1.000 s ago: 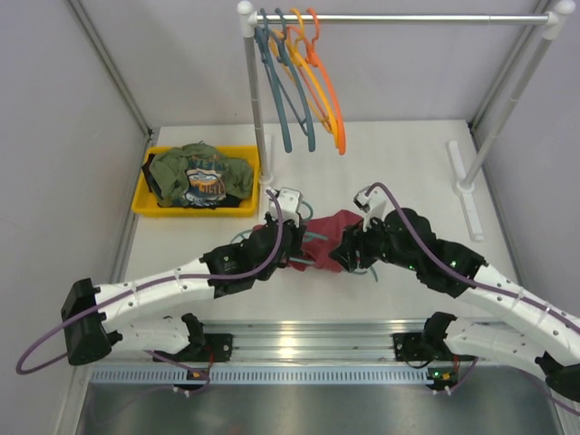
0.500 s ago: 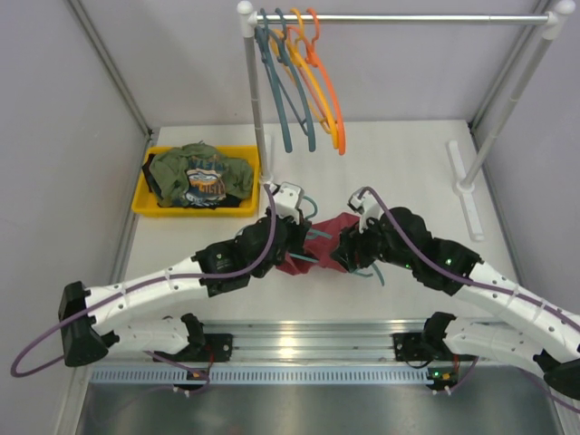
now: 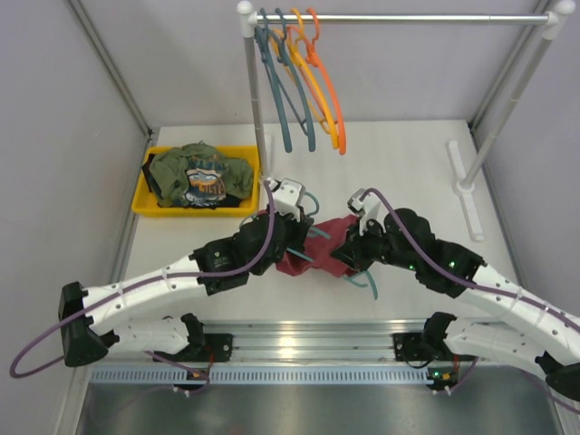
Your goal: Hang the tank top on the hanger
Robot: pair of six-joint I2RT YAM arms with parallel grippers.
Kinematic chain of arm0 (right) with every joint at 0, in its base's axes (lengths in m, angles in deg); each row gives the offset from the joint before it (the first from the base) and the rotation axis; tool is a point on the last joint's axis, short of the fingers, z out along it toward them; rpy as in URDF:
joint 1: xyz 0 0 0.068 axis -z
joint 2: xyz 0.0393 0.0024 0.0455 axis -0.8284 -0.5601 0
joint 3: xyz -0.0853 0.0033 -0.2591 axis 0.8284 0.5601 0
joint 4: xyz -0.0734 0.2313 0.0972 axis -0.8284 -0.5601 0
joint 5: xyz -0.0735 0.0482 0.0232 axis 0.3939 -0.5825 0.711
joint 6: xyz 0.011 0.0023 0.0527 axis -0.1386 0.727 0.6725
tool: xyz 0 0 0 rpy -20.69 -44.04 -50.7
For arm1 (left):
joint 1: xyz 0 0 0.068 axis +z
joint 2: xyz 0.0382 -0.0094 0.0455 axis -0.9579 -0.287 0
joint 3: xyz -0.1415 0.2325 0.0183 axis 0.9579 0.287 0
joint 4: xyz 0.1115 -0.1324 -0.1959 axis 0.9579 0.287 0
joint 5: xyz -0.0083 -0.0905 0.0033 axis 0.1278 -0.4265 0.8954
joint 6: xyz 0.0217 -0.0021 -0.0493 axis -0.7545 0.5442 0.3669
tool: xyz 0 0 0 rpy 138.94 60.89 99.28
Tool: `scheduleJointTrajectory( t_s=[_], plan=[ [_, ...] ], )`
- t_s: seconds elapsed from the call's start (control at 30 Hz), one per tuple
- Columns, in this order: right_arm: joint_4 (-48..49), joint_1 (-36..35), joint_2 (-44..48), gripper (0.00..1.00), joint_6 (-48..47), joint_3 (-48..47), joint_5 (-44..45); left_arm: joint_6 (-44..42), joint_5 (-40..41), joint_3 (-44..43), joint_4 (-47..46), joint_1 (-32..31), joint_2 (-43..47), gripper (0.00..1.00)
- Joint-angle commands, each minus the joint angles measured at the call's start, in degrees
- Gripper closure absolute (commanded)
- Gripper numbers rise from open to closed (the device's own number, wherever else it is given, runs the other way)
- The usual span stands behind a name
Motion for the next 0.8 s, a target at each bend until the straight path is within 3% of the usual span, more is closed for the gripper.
scheduleJointTrajectory(
  t_s=[0.0, 0.07, 0.1, 0.27, 0.57, 0.77],
  plan=[
    [4.7, 0.4, 2.4, 1.0, 1.9, 1.1, 2.1, 0.4, -0.9, -4.0, -2.9, -0.8, 0.8, 0.96],
    [5.4, 0.4, 4.4, 1.0, 2.4, 2.1, 3.1, 0.7, -0.7, -4.2, -2.5, -0.8, 0.9, 0.83],
    [5.6, 0.4, 5.1, 1.0, 2.6, 2.4, 3.5, 0.9, -0.6, -4.2, -2.3, -0.9, 1.0, 0.7],
    [5.6, 0.4, 8.9, 1.0, 2.9, 4.2, 4.8, 1.0, -1.7, -5.2, -0.8, -0.9, 2.6, 0.46],
    [2.1, 0.4, 17.5, 1.0, 4.7, 6.1, 14.1, 1.1, -2.9, -6.0, 1.0, -1.0, 8.6, 0.42],
    [-3.7, 0.4, 22.1, 1.0, 4.8, 1.6, 22.6, 0.1, -3.1, -8.0, 2.3, -1.0, 10.5, 0.42]
  ],
)
